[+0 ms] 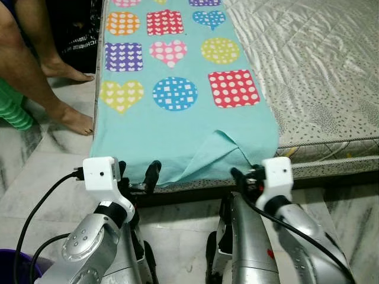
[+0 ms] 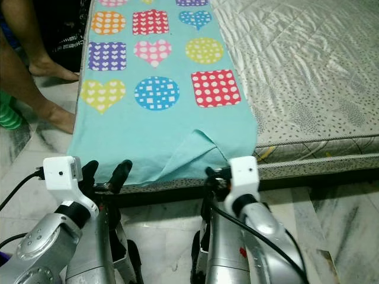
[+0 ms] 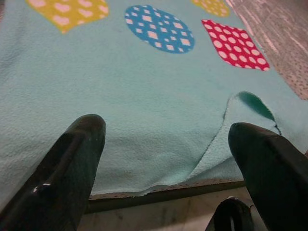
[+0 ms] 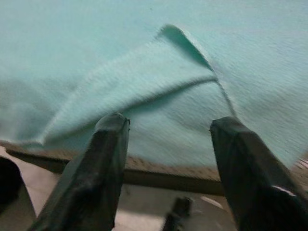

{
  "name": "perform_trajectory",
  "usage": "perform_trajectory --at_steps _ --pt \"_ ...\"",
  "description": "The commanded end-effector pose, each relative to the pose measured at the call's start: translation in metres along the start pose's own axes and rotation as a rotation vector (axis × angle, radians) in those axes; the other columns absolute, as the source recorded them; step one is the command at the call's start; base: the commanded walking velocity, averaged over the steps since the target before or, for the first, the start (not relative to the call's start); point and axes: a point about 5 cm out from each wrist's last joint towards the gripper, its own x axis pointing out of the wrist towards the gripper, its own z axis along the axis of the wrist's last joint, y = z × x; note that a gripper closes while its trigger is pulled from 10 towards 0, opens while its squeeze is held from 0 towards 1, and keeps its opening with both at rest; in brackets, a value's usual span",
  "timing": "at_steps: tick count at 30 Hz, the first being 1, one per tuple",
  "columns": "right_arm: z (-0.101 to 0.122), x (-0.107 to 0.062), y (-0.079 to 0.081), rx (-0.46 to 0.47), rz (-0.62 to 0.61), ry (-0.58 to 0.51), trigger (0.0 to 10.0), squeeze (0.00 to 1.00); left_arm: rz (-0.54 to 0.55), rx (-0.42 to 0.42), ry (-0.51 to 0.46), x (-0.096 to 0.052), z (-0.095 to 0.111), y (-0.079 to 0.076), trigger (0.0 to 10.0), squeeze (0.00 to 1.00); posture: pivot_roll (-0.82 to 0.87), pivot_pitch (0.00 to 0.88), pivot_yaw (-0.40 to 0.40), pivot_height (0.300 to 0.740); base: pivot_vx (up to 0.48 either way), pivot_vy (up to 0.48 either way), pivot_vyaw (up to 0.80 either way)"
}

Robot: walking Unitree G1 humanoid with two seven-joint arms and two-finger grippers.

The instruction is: Clean up the room

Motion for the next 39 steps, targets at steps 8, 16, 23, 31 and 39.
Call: perform_trajectory --at_steps 8,16,23,31,39 --pt "0.009 0.036 0.017 0.006 -0.108 -0.034 10.0 0.04 -0.006 0.013 0.016 -0.001 -0.002 0.001 10.0 0.00 0.08 0.259 -0.011 0.509 0.000 0.000 0.00" --pt "0.014 0.058 0.006 -0.068 -0.258 -0.069 10.0 0.00 -0.006 0.010 0.020 -0.002 -0.002 -0.001 10.0 0.00 0.09 0.267 -0.010 0.509 0.000 0.000 0.00" --pt "0.020 0.067 0.005 -0.104 -0.285 -0.090 10.0 0.00 -0.007 0.010 0.020 -0.003 -0.002 -0.002 10.0 0.00 0.10 0.267 -0.012 0.509 0.000 0.000 0.00" --pt "0.020 0.067 0.005 -0.104 -0.285 -0.090 10.0 0.00 -0.007 0.010 0.020 -0.003 -0.002 -0.002 10.0 0.00 0.10 0.267 -0.012 0.509 0.000 0.000 0.00" --pt "0.020 0.067 0.005 -0.104 -0.285 -0.090 10.0 0.00 -0.007 0.010 0.020 -0.003 -0.002 -0.002 10.0 0.00 0.10 0.267 -0.012 0.509 0.000 0.000 0.00"
